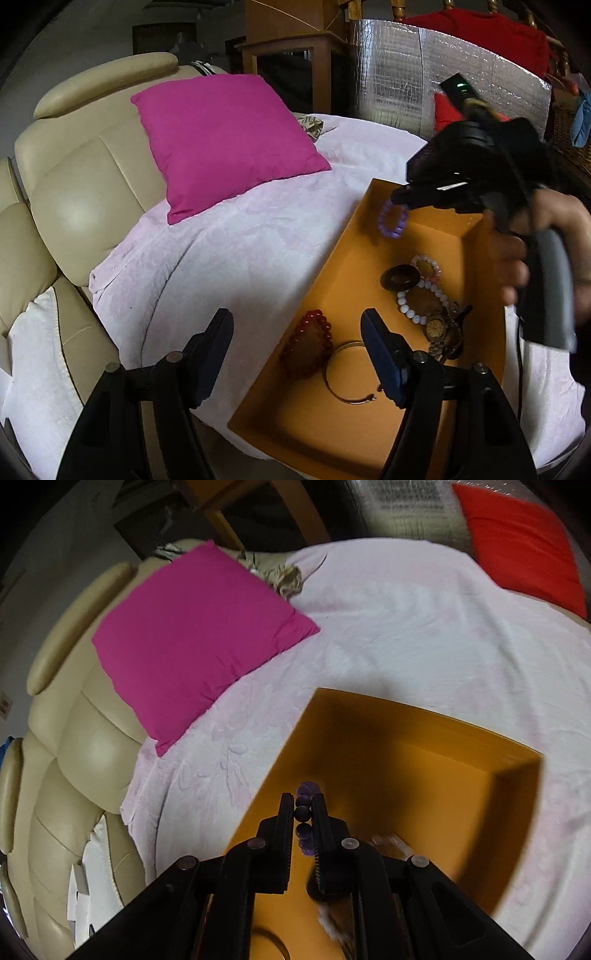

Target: Organize jewelry

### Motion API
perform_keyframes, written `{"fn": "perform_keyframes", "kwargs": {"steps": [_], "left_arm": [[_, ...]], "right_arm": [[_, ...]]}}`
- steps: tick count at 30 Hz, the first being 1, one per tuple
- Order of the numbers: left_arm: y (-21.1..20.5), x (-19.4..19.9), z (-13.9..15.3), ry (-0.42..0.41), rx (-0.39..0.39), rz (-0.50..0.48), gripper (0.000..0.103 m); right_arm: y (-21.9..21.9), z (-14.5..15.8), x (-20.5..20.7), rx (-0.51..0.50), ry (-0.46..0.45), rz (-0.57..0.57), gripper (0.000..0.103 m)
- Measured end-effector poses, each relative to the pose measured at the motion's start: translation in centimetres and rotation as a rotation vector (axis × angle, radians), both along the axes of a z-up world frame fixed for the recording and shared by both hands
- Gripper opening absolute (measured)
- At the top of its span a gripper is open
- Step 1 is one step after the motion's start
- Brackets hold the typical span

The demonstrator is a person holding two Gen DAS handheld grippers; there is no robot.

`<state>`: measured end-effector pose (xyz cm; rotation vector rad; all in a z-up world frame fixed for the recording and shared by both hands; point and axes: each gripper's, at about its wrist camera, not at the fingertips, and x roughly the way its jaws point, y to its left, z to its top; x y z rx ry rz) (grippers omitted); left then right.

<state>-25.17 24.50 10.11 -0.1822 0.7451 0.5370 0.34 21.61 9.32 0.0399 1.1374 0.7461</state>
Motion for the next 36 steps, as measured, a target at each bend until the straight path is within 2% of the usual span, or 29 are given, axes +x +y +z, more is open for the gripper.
{"fn": "perform_keyframes", "kwargs": {"steps": [3, 5, 7, 8, 13, 18, 21, 26, 36], "left_arm": [[0.6, 0.0, -0.1, 0.000, 0.007, 0.015, 0.075], [0.9, 0.1, -0.2, 0.003, 0.001, 0.018, 0.075], [0.8, 0.2, -0.3, 0.006, 0.001, 0.019, 0.075], [0.7, 0.2, -0.2, 0.008, 0.003, 0.019, 0.075], [-0.1, -0.2, 0.8, -0.005, 0.021, 0.033, 0.077], [-2.1, -0.9, 3.0, -0.017, 0.100, 0.059, 0.080], [-3.2, -1.7, 4.4, -0.032, 0.116, 0.062, 0.080], [-5.4, -3.7, 7.1, -0.085, 0.105, 0.030, 0.080], [-10.8, -7.3, 12.6, -0.162, 0.220, -0.015, 0.081]], "right_arm": [[-0.1, -0.8, 1.3, -0.022, 0.015, -0.027, 0.012], [-0.7, -1.0, 1.8, -0.036, 0.021, -0.054, 0.022], [-1.8, -0.8, 1.8, -0.039, 0.006, -0.069, 0.056], [-2.5, -0.4, 1.6, -0.038, -0.014, -0.079, 0.060], [-5.7, 1.9, -1.6, -0.059, -0.107, -0.031, 0.061], [-9.7, 5.8, -6.8, -0.061, -0.212, 0.036, 0.063], [-12.9, 8.0, -9.5, -0.035, -0.254, 0.019, 0.068], [-17.7, 11.1, -13.9, -0.022, -0.338, -0.005, 0.070], [-26.1, 15.4, -22.0, 0.047, -0.426, -0.051, 0.075]]}}
